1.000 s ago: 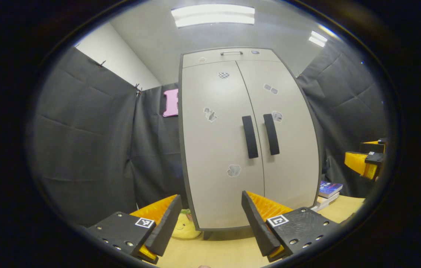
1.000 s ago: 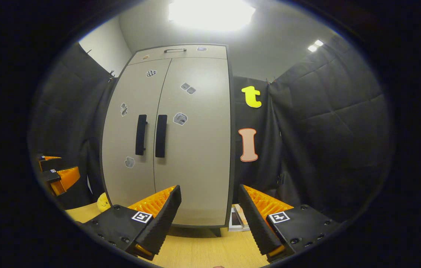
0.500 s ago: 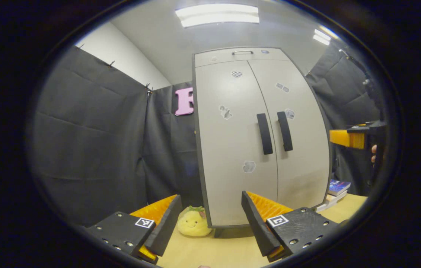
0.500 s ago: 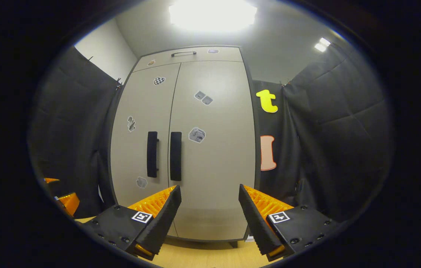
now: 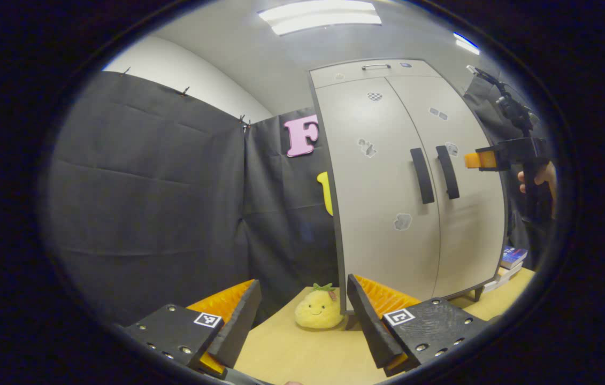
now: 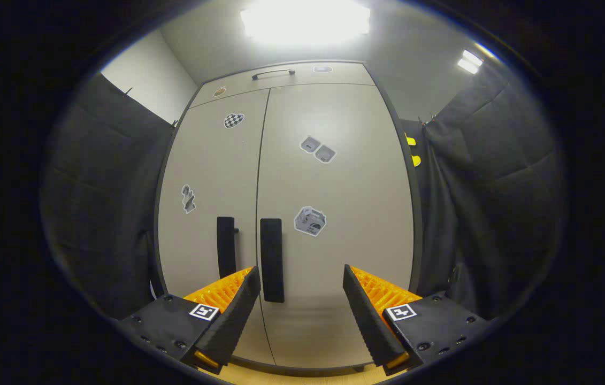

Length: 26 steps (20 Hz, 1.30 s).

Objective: Open the right door of the double-door shoe cabinet with the right hand, and open the left door with the left hand.

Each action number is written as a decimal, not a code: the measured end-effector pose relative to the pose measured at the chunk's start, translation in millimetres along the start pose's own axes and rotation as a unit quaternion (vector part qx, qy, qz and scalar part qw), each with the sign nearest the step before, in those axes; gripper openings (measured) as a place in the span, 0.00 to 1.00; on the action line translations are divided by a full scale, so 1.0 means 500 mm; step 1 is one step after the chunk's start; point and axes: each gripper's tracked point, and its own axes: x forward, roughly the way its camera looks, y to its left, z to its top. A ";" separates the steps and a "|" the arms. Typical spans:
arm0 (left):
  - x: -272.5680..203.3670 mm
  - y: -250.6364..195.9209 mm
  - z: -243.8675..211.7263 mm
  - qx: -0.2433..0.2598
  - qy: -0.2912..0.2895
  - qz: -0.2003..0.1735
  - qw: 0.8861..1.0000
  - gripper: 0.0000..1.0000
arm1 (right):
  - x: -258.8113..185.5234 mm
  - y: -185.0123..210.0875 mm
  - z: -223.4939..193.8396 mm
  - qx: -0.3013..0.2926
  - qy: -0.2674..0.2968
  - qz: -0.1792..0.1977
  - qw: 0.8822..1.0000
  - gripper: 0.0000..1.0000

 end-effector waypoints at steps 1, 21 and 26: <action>-0.004 0.015 -0.002 0.003 0.002 0.009 1.000 0.93 | 0.014 0.005 0.003 -0.002 -0.003 0.002 1.000 0.97; -0.029 0.102 -0.050 -0.003 0.040 0.045 0.998 0.95 | 0.173 0.075 -0.072 0.004 0.076 -0.015 0.997 0.50; -0.026 0.116 -0.051 -0.011 0.040 0.038 0.998 0.95 | 0.175 0.078 -0.078 -0.001 0.100 -0.012 0.995 0.27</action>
